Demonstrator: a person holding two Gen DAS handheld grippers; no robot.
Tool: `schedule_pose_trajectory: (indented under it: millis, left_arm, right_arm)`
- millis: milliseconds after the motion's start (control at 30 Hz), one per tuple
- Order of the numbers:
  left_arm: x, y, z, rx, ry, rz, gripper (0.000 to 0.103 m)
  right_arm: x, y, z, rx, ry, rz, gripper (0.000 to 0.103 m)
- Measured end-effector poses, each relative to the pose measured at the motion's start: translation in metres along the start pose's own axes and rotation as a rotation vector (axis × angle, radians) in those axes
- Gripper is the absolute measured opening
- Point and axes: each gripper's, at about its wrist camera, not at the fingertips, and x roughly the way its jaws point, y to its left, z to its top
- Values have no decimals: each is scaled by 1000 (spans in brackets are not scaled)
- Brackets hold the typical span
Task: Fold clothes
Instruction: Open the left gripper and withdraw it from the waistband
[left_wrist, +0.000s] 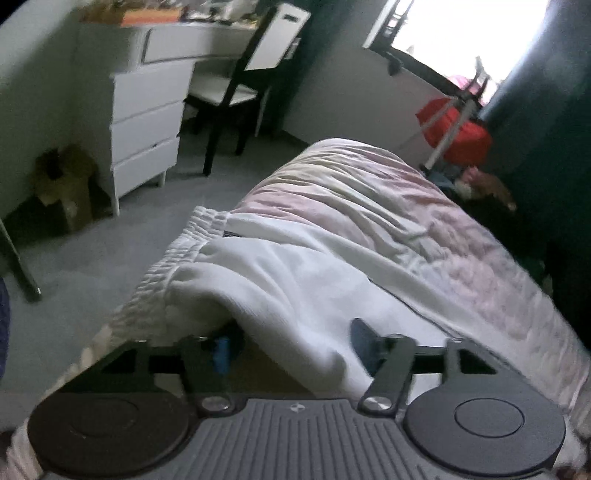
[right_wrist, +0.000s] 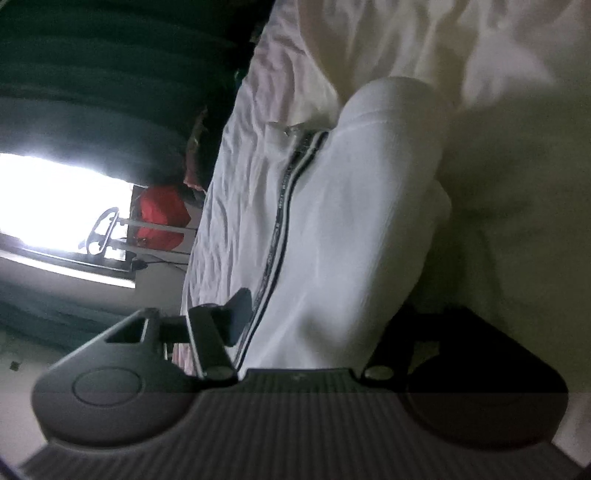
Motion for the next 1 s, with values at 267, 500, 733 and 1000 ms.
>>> schedule_pose_trajectory:
  millis: [267,500,733,1000]
  left_arm:
    - [-29,-34,-5,232,-144,71,85]
    - [-32,-77,-1,276,-266,63,89]
    - [-4,-154,-41,380,-289,0,89]
    - [56,-232,-108,423,-269,-77,89]
  right_arm:
    - [-1,-1,-1,25,-76,46,63]
    - [4,5,-6,18,-124,109,63]
    - [14,3,-13,13,-80,52,63]
    - [11,-2,-8,56,-172,175,63]
